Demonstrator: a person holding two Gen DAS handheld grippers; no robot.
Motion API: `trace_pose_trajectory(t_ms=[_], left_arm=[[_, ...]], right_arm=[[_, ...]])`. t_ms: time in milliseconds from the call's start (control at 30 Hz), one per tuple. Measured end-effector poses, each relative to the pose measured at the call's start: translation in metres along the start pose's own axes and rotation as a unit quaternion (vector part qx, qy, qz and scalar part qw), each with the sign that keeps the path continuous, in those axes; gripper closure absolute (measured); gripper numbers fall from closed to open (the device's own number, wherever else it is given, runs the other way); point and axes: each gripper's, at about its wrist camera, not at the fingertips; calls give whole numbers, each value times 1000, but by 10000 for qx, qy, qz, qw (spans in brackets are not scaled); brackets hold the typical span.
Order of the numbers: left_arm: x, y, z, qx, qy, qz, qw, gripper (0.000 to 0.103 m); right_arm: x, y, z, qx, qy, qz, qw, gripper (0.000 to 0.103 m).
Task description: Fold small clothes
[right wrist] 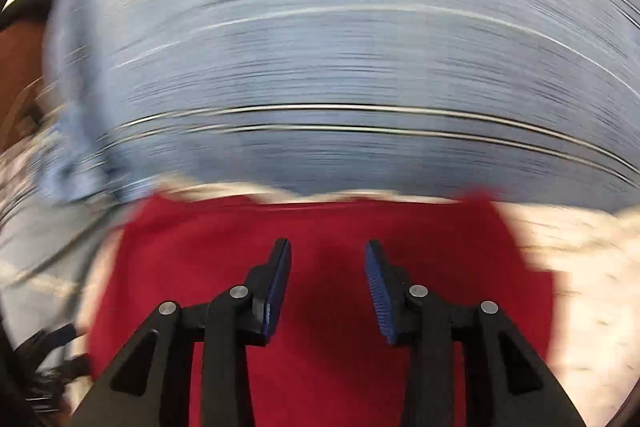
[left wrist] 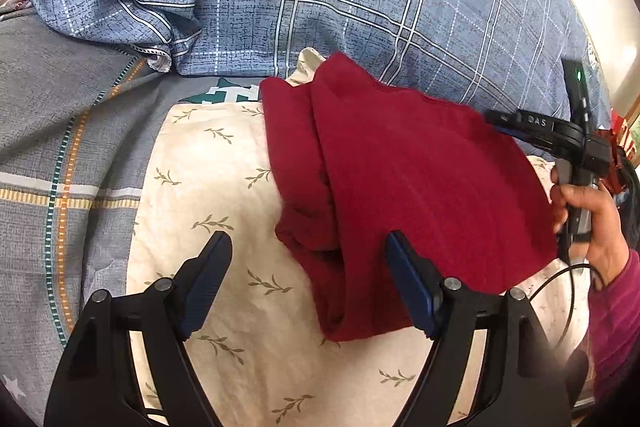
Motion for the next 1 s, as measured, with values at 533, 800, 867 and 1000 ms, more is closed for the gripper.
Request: trace_pose_trajectory(t_ms=[533,800,867,1000], left_arm=[[-11,-9,3,-339,-116,-430,9984,22],[-2,-7,5,-323,-200,-458,9982,22],[0,-5,5,-296,-195,-453,9983,22],[0,2,3,-241,-17,-386,9990,22]], right_arm=[[-10,-54,10,-591,22,376,9975,62],[30,53,-2,279,-121,-770,9966,61],[28,77,-3,450,-28,-1198,9918,61],[2,146,1,803,192,-1637,9830,62]])
Point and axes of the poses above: each gripper's, at about its wrist camera, not at the fingertips, and x roughly against the way its jaws point, y to its left, z to its underside, and after that the axes turned 9 degrees about x, right-handed
